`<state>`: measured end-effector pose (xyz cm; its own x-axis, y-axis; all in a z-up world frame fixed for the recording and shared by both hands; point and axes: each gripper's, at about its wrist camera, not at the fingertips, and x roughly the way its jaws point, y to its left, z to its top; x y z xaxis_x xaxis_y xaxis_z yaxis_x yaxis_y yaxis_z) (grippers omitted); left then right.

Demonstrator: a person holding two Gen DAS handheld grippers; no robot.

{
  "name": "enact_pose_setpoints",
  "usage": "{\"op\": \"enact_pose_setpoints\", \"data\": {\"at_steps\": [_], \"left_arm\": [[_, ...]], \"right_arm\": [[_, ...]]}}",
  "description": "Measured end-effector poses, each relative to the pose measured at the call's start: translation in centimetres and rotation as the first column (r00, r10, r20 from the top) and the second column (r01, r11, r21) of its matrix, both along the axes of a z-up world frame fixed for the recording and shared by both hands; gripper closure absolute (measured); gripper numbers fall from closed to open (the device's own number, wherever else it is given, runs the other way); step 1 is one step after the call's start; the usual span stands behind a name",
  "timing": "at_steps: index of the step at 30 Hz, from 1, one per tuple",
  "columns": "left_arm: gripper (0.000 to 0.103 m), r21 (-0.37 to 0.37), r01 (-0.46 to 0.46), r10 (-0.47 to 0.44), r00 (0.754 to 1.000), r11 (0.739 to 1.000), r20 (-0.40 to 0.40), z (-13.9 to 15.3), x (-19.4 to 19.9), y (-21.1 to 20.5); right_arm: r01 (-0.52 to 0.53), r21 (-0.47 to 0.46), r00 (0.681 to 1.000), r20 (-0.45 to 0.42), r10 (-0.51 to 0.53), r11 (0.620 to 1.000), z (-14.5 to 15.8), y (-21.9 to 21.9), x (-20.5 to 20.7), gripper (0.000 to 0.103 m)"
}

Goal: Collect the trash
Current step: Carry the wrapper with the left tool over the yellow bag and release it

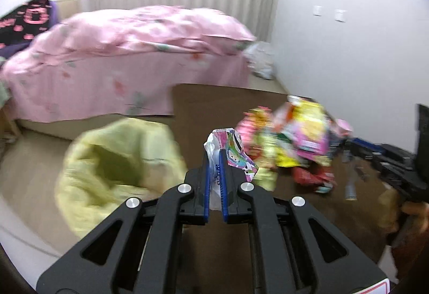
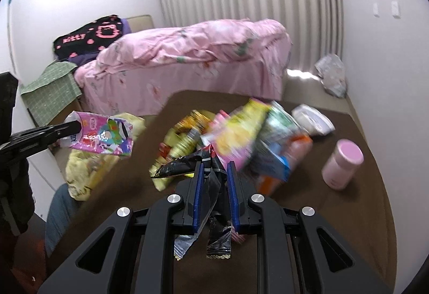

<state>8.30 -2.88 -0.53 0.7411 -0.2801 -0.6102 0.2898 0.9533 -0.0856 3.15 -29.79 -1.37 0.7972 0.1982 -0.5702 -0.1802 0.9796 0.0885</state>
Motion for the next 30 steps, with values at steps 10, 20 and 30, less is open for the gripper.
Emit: {"op": "enact_pose_setpoints", "data": {"at_steps": [10,20,30], "left_arm": [[0.097,0.066,-0.323,0.324,0.946,0.944,-0.004,-0.9,1.9,8.8],[0.097,0.03,-0.411,0.41,0.897,0.911,-0.165,-7.2,6.2,12.8],[0.097,0.091,-0.518,0.526,0.832,0.85,-0.176,-9.2,5.0,15.5]], "right_arm": [[-0.145,-0.039,0.988,0.042,0.146,0.989,2.7,6.6,2.2,0.086],[-0.33,0.006,0.944,-0.004,0.33,0.944,2.9,16.7,10.7,0.086],[-0.451,0.062,0.873,-0.174,0.455,0.89,-3.1,26.1,18.7,0.086]]}}
